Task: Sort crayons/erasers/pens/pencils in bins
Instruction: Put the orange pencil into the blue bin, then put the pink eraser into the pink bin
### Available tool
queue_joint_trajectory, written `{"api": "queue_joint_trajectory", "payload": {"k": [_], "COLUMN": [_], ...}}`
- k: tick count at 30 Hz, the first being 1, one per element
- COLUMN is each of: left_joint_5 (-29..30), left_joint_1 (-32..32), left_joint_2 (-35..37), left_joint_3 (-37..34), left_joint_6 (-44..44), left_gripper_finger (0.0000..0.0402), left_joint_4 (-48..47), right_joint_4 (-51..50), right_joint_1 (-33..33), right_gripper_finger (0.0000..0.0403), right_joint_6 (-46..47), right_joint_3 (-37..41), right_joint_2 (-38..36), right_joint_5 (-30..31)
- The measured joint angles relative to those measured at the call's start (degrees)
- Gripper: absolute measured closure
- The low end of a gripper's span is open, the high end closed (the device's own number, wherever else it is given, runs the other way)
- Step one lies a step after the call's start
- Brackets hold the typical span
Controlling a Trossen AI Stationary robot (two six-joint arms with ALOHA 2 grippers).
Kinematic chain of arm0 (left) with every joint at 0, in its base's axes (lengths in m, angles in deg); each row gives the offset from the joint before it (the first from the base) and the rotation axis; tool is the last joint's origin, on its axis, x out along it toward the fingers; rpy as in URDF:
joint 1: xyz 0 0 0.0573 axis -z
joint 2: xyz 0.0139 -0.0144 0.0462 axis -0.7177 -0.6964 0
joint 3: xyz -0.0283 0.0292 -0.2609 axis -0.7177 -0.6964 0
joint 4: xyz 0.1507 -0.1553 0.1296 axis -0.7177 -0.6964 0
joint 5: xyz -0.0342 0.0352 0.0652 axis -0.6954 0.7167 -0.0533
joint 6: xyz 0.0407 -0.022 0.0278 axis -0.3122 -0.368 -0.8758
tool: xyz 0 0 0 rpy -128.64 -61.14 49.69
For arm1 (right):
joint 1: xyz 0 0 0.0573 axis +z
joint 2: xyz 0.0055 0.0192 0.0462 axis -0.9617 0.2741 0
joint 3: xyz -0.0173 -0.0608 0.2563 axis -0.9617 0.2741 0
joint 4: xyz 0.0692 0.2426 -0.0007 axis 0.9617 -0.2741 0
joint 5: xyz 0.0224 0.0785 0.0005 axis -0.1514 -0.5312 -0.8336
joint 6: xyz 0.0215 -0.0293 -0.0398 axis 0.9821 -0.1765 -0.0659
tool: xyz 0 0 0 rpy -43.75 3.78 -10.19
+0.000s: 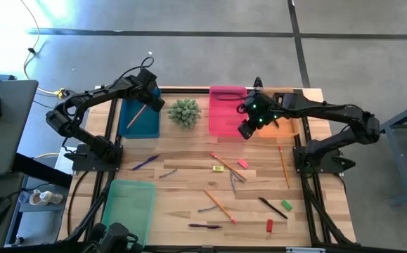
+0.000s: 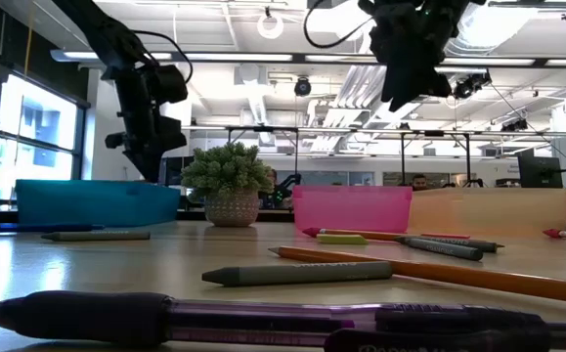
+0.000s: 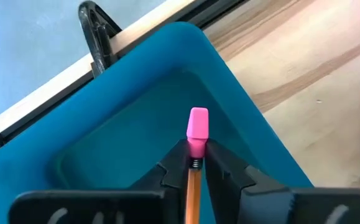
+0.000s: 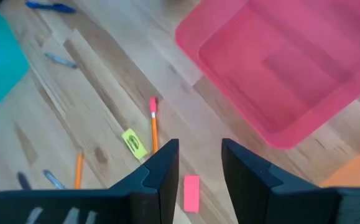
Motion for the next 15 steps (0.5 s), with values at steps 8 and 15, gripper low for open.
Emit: {"api": "queue_joint_trajectory", "payload": {"k": [8,15], "left_joint_5": [1.3,1.3], "left_joint_1": [0.0,0.0], "left_joint_2": [-0.8,-0.8], "left_joint_3": [0.0,0.0], "left_joint_6": [0.1,0.1], "left_gripper_finger": [0.0324,0.0278], "left_joint_4": [0.0,-0.1], "right_joint_4": [-0.4,-0.4], "right_joint_1": [6.8,10.9], "right_gripper_finger": [0.0288,0.0288], "right_joint_6": [7.7,13.6], "right_joint_3": [0.0,0.0], "right_joint_2": [0.1,0.1], "right_joint_5": [6.2,10.4]}}
